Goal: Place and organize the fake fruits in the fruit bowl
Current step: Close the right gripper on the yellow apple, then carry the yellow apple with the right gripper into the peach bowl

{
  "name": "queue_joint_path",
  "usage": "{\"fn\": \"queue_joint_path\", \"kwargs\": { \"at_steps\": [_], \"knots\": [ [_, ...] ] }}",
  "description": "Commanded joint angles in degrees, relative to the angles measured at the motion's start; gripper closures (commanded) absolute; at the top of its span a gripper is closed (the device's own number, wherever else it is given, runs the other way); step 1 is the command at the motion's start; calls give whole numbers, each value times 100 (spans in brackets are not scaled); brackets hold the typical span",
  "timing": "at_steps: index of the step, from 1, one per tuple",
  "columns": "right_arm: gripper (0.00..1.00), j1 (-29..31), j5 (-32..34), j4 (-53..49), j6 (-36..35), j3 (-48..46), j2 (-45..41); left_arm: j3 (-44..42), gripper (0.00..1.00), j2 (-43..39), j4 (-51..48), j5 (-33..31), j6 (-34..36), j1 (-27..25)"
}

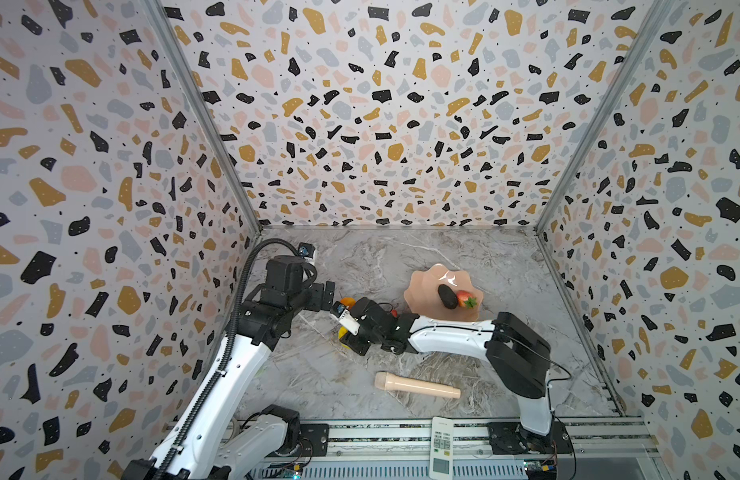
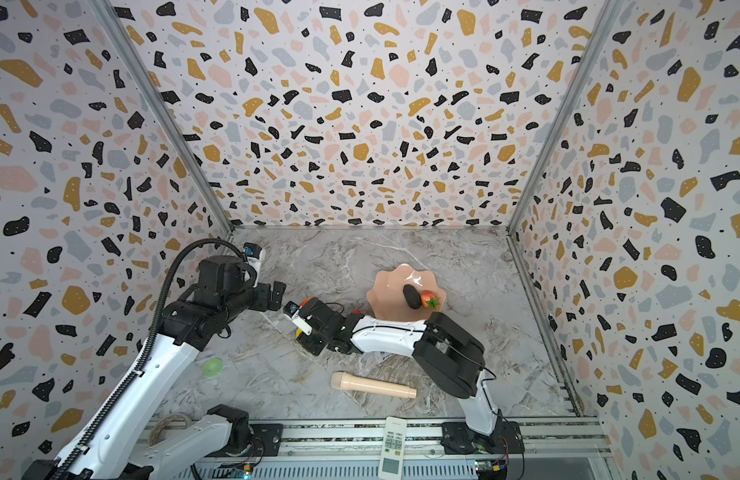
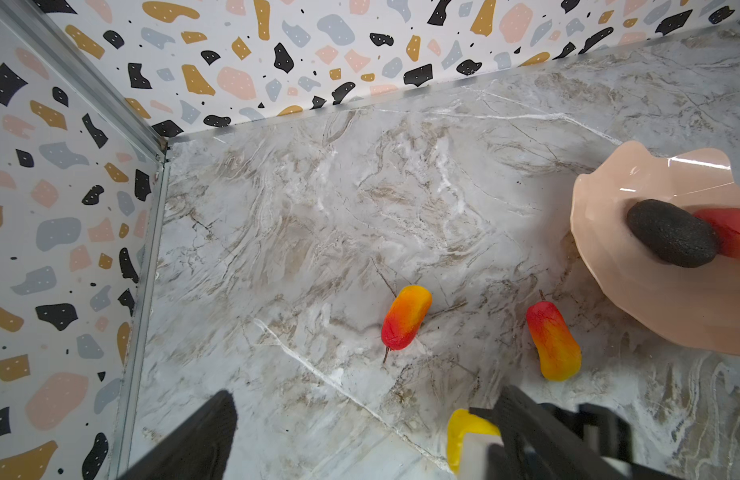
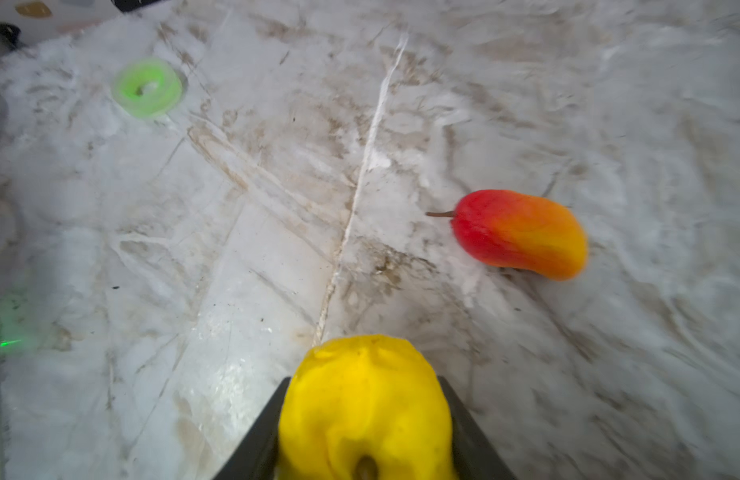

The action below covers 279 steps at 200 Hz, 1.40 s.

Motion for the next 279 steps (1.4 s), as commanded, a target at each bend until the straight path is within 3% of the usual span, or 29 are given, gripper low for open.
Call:
{"fn": "queue_joint_path", "kwargs": {
  "at_steps": [1,74,109,151,235,279],
  "knots": [
    [67,-231,104,-225,12,-268,-940,19,0,25,227,130,10,-12],
    [68,-1386,1099,-929,-169,-1333,-2598,41,0,87,271,233,-8,-11],
    [69,-2051,1531,-1197,-166,-1829,-2914,27,0,94,255,237,-14,-7],
    [69,-2746,1595,-1216,-74,-2225,-2960,88,1,196,264,307,-21,-7],
    [68,-2974,1200,-894,-83,-2509,-2545,88,1,227,264,294,-31,-12],
    [60,-3001,1163,-945,-70,-2509,-2419,61,0,258,284,308,-9,-9]
  ]
}}
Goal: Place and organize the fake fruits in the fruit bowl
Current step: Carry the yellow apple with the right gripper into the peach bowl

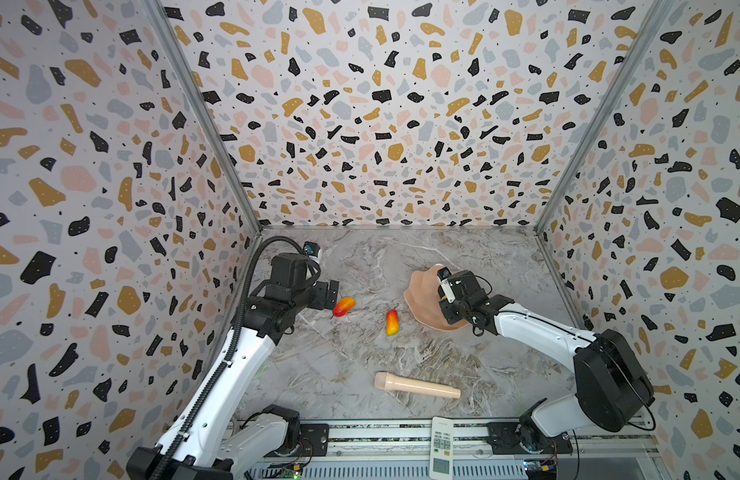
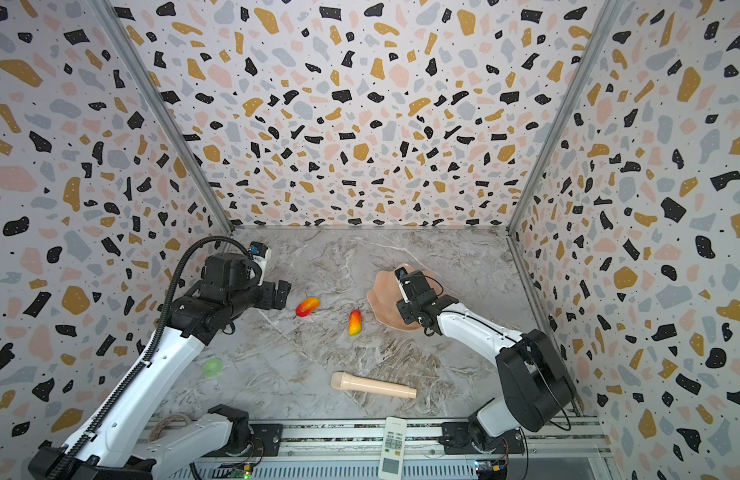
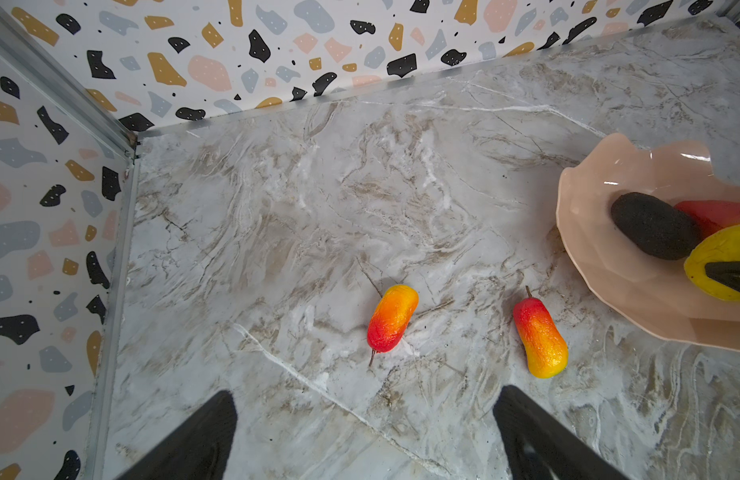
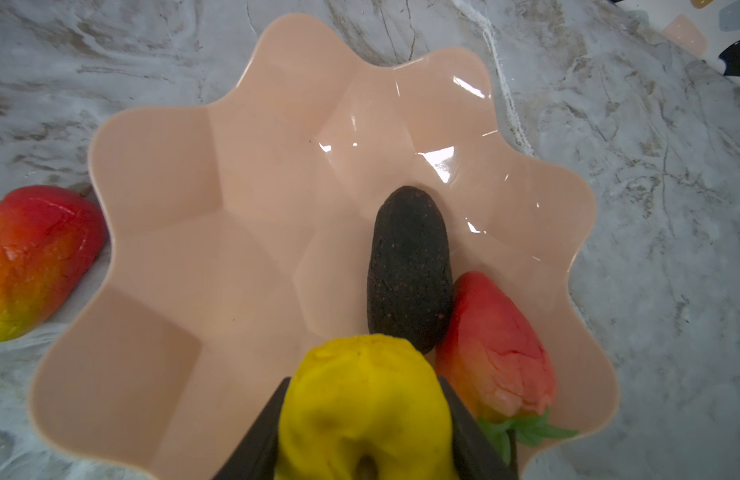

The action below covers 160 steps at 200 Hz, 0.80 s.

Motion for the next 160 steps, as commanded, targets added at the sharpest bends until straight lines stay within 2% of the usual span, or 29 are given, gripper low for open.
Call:
{"fn": "queue_joint_path", "kwargs": {
  "at_steps": [1,46,84,160],
  "knots": [
    [60,-38,-52,11,48,2,18,58,0,26,171,54,-9,-11],
    [57,-111,-53,1,127,-15,141,35,0,-18,177,54,-5,-7],
    [47,-138,-70,62,151,-15,252,39,0,-2,186,54,-8,-7],
    [35,-168,-79,59,128,102,317,96,0,81,190,80,6,-11]
  ]
}}
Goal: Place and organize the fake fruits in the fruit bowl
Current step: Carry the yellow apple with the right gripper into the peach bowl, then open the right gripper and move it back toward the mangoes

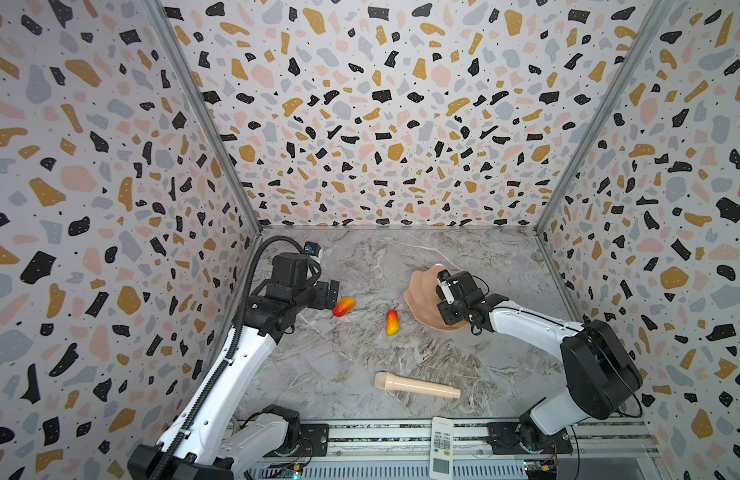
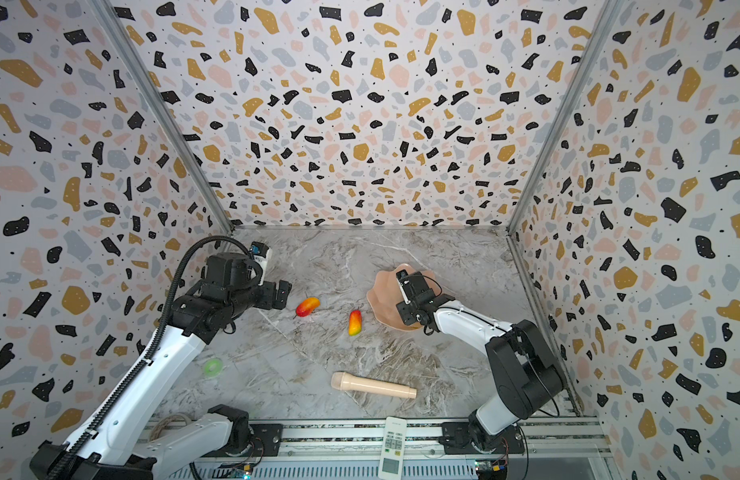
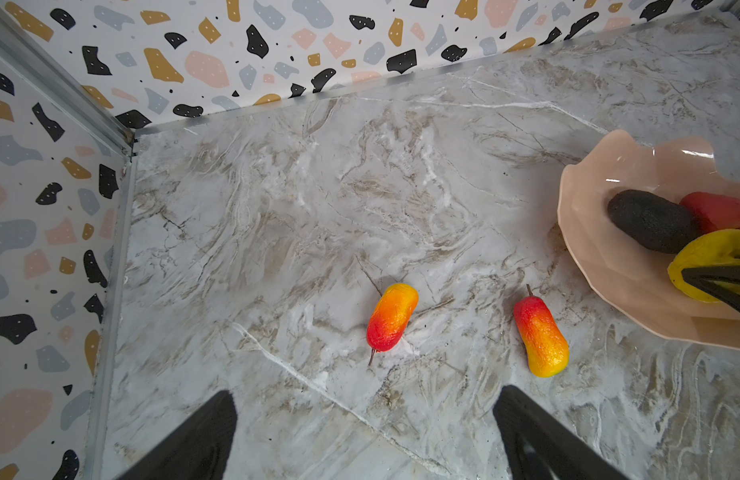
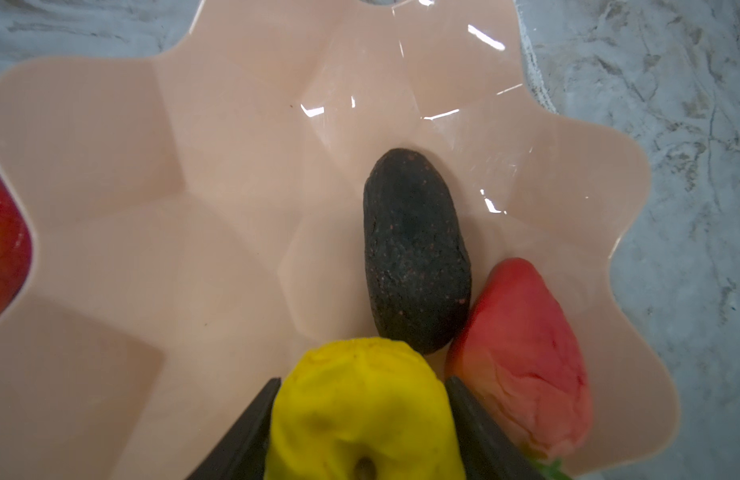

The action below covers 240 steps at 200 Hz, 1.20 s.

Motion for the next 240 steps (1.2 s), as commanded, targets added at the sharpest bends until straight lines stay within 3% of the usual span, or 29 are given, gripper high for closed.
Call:
{"fn": "queue_joint_path", "kwargs": {
  "at_steps": [1,60,91,144,178,230,240],
  "knots": [
    [34,-23,4,-18,9,109,-64,98,0,24,184,69,0,-11],
    [11,17,63,-403,-113,535,-492,144,0,77,190,96,-4,-12],
    [0,352,75,-558,-350,862,-779,128,0,60,187,70,1,-9],
    [1,1192,-321,-390,-403,1238,-510,88,0,-6,156,52,-21,-9],
    [1,1654,-936,-55,-327,1383,-39,74,0,-72,112,4,-17,-12],
    [0,2184,-1349,260,176,1694,906,5,0,-194,75,-67,-24,-9],
    [3,2223,-1356,276,309,1736,1061,-5,1,-216,67,-77,-25,-11]
  ]
}}
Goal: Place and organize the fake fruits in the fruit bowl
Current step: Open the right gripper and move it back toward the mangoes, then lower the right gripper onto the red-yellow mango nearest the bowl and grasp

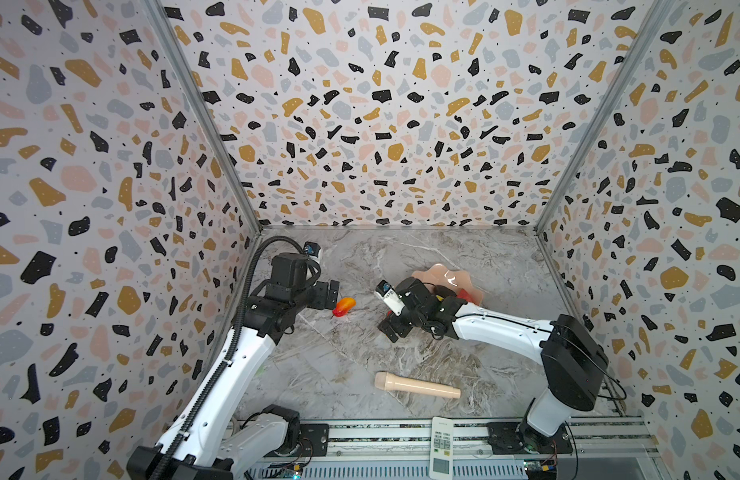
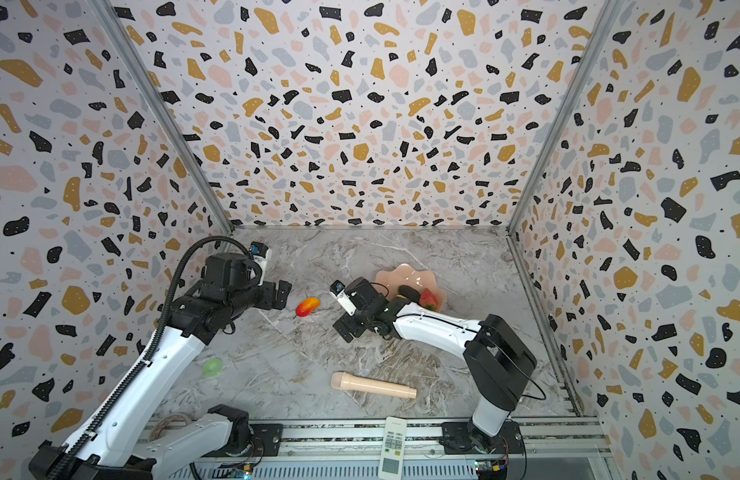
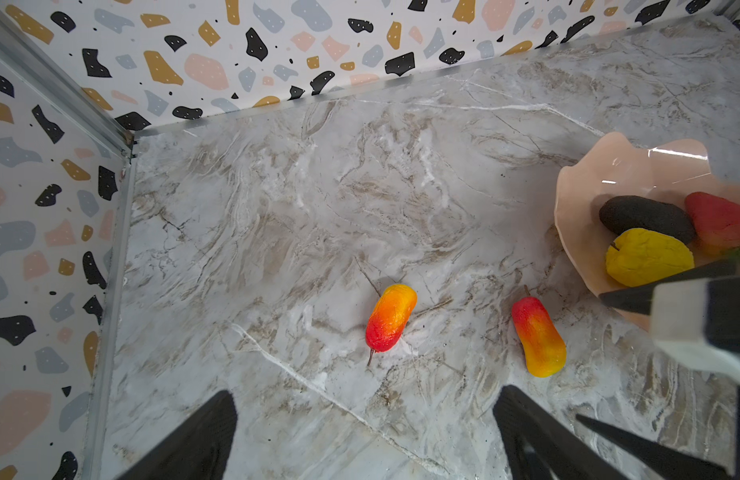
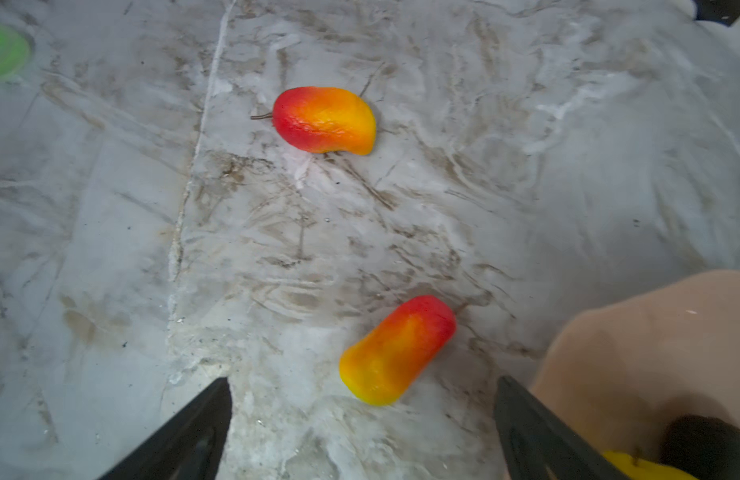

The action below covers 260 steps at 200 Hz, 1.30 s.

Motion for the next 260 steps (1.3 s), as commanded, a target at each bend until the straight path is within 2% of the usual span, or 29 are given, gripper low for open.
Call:
{"fn": "queue_joint_path", "kwargs": {
  "at_steps": [1,32,66,140,183,260],
  "knots": [
    [4,108,-201,155,408,257,188,-5,1,-145,74,-87,-26,-11],
    [14,213,-96,14,753,517,687,-46,0,-156,91,-106,-11,-7],
    [21,260,475,-412,1046,905,1160,-90,0,-182,117,-115,-1,-12],
    [23,354,1133,-544,1026,991,1174,-131,1,-227,130,-133,7,-12],
    [24,426,1806,-751,1088,997,1217,-87,0,-191,118,-115,8,-12],
    [25,477,2207,-874,1223,939,1214,-33,1,-121,115,-80,12,-10]
  ]
}}
